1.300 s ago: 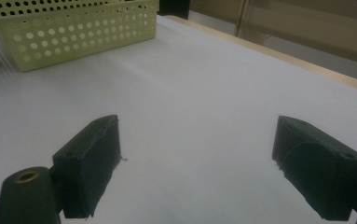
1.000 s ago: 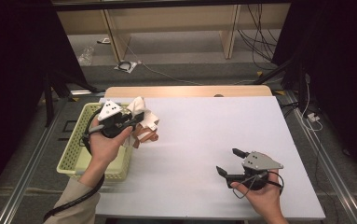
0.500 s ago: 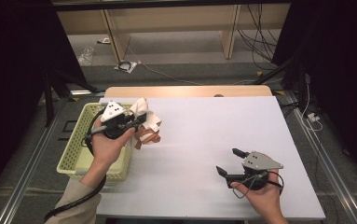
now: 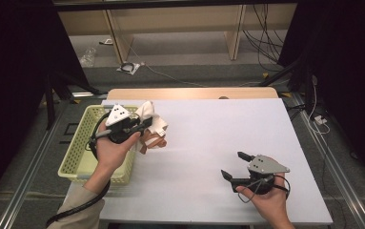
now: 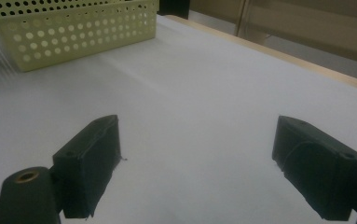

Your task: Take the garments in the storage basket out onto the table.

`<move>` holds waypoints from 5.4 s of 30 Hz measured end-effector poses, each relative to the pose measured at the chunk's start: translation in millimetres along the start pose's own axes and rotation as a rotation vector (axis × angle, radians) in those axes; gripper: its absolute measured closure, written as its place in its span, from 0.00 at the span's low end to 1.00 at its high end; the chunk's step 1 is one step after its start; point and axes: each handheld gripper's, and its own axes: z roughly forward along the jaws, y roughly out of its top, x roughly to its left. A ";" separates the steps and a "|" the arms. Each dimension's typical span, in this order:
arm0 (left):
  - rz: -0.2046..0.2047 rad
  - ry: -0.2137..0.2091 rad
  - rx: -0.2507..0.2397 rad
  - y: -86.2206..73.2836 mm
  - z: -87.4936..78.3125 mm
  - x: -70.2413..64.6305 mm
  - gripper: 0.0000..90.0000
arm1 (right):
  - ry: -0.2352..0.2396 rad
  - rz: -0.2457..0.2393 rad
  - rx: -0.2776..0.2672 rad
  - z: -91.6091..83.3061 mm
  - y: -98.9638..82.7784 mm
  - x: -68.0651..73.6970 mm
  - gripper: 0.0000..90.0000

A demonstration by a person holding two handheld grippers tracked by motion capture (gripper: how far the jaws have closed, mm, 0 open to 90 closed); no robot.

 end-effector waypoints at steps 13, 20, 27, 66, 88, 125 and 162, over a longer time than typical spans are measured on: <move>0.008 -0.011 0.004 -0.5 1.5 -4.9 0.84 | 0.001 0.000 0.000 0.2 0.0 0.1 0.18; 0.015 -0.018 0.008 -1.4 3.1 -8.3 0.84 | 0.002 0.000 -0.003 0.3 -0.1 0.0 0.18; 0.020 -0.024 0.011 -1.9 4.0 -10.6 0.84 | 0.001 -0.001 0.000 0.1 0.0 0.0 0.18; 0.049 -0.058 0.031 -6.3 12.4 -26.8 0.84 | 0.000 -0.001 0.001 0.2 0.0 0.0 0.18; 0.067 -0.066 0.041 -9.6 17.2 -33.9 0.84 | 0.001 0.003 -0.003 0.9 -0.4 -0.3 0.18; 0.094 -0.075 0.046 -16.7 28.0 -45.4 0.84 | 0.002 0.003 -0.002 1.0 -0.5 -0.2 0.18; 0.112 -0.114 0.085 -27.5 42.7 -61.8 0.83 | -0.001 0.000 0.003 0.1 -0.2 -0.6 0.18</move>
